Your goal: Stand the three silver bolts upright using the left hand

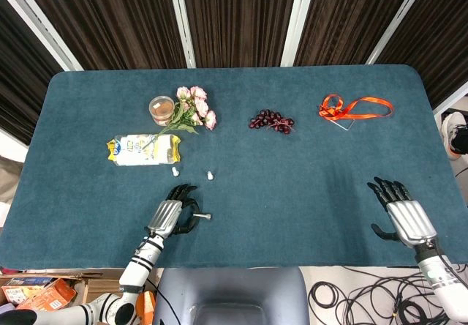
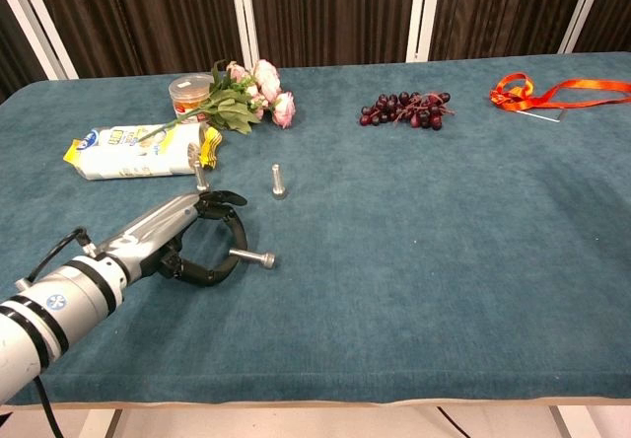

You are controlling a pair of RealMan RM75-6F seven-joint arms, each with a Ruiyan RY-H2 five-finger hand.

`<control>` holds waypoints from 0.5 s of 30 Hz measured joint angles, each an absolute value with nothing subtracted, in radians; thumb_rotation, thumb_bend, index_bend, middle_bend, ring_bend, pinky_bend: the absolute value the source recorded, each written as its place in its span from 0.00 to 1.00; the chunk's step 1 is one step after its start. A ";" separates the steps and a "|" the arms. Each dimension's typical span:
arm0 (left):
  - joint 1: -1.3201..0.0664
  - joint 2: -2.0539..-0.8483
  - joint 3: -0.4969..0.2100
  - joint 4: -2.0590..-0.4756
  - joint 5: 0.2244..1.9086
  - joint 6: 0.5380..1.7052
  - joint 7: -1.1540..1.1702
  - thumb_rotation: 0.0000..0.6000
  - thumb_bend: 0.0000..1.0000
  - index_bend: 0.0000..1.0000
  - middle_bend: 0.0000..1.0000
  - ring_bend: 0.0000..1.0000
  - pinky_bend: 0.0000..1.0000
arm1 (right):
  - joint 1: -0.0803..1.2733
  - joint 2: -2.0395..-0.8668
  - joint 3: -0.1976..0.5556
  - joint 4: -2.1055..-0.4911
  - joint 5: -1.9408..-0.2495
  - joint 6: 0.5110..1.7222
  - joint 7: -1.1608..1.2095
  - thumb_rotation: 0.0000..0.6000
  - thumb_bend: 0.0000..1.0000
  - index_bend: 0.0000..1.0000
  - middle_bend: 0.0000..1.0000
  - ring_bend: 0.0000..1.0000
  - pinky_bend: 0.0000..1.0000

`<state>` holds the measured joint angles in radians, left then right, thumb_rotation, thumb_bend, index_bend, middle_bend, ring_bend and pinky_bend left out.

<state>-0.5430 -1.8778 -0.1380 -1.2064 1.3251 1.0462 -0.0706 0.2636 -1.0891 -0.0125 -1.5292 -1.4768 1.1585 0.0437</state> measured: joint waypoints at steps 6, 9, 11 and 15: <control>-0.546 -1.867 -0.143 -1.232 1.328 1.056 -0.053 1.00 0.43 0.56 0.13 0.02 0.01 | 0.264 -1.090 -0.013 -1.529 -1.477 1.159 0.042 1.00 0.24 0.00 0.00 0.00 0.00; -0.546 -1.863 -0.145 -1.243 1.329 1.059 -0.048 1.00 0.43 0.56 0.13 0.02 0.01 | 0.264 -1.090 -0.013 -1.530 -1.478 1.159 0.041 1.00 0.24 0.00 0.00 0.00 0.00; -0.548 -1.858 -0.147 -1.259 1.331 1.064 -0.039 1.00 0.43 0.56 0.13 0.02 0.01 | 0.264 -1.090 -0.013 -1.531 -1.478 1.159 0.040 1.00 0.24 0.00 0.00 0.00 0.00; -0.551 -1.850 -0.151 -1.283 1.331 1.069 -0.021 1.00 0.43 0.56 0.13 0.02 0.01 | 0.264 -1.090 -0.013 -1.532 -1.477 1.157 0.039 1.00 0.24 0.00 0.00 0.00 0.00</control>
